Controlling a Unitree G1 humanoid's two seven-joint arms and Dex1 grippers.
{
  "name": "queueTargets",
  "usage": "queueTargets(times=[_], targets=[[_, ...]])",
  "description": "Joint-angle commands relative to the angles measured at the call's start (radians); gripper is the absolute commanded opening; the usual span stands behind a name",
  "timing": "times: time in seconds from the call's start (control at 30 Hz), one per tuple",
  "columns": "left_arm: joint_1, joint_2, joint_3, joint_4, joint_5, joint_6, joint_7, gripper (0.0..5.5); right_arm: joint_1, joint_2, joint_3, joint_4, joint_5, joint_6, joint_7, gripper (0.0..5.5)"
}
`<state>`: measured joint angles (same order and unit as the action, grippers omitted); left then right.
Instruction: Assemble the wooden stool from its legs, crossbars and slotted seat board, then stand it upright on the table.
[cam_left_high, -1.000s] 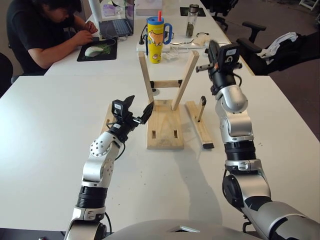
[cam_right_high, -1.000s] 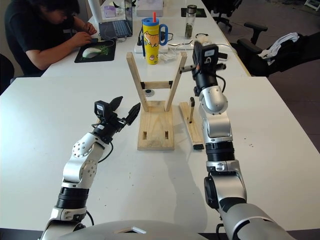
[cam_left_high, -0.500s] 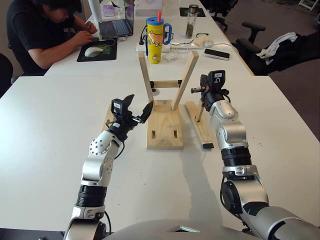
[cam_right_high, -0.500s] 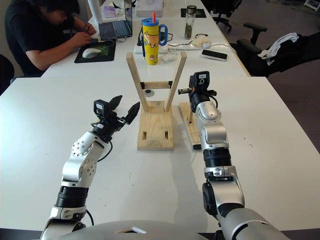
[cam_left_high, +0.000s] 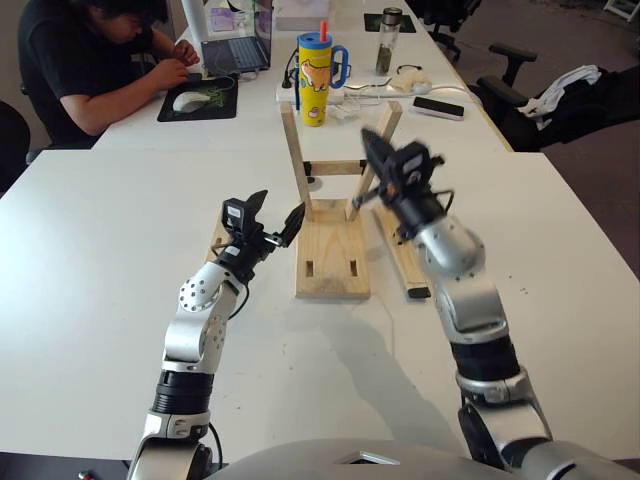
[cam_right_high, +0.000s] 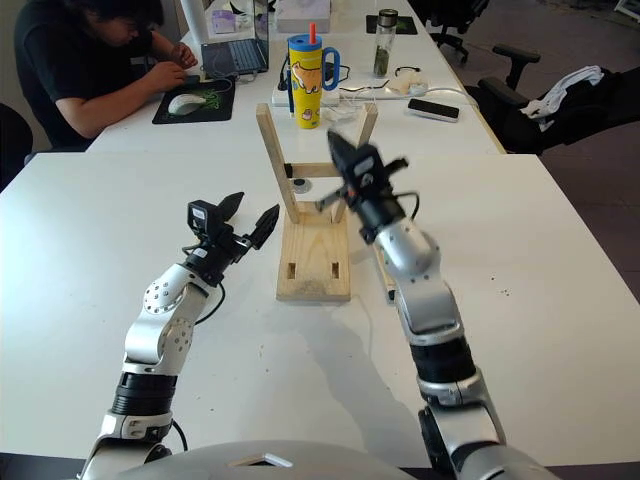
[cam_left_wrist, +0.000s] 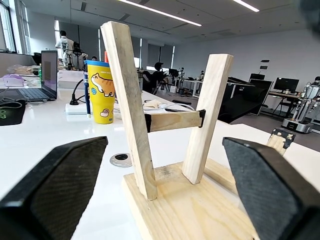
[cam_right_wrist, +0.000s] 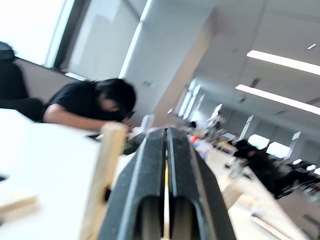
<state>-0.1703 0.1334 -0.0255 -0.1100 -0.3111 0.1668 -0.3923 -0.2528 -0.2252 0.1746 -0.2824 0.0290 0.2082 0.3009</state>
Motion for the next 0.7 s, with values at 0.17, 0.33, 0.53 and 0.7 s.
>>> queueTargets(times=[0.17,0.33,0.53,0.7], targets=[[0.056,-0.013,0.02,-0.065,-0.037,0.027,0.012,5.26,0.251,-0.03,-0.153,-0.166,0.193,0.401,-0.002,1.35],[0.061,-0.022,0.018,-0.062,-0.045,0.014,0.009,5.4,0.215,-0.066,-0.166,-0.138,0.172,0.576,-0.046,2.05],[0.024,-0.021,0.01,-0.032,-0.045,0.023,-0.007,5.4,0.14,-0.106,-0.162,-0.02,0.115,0.638,-0.071,2.96],[0.009,-0.013,0.002,-0.013,-0.04,0.026,-0.029,5.4,0.083,-0.116,-0.158,0.078,0.093,0.63,-0.06,3.09]])
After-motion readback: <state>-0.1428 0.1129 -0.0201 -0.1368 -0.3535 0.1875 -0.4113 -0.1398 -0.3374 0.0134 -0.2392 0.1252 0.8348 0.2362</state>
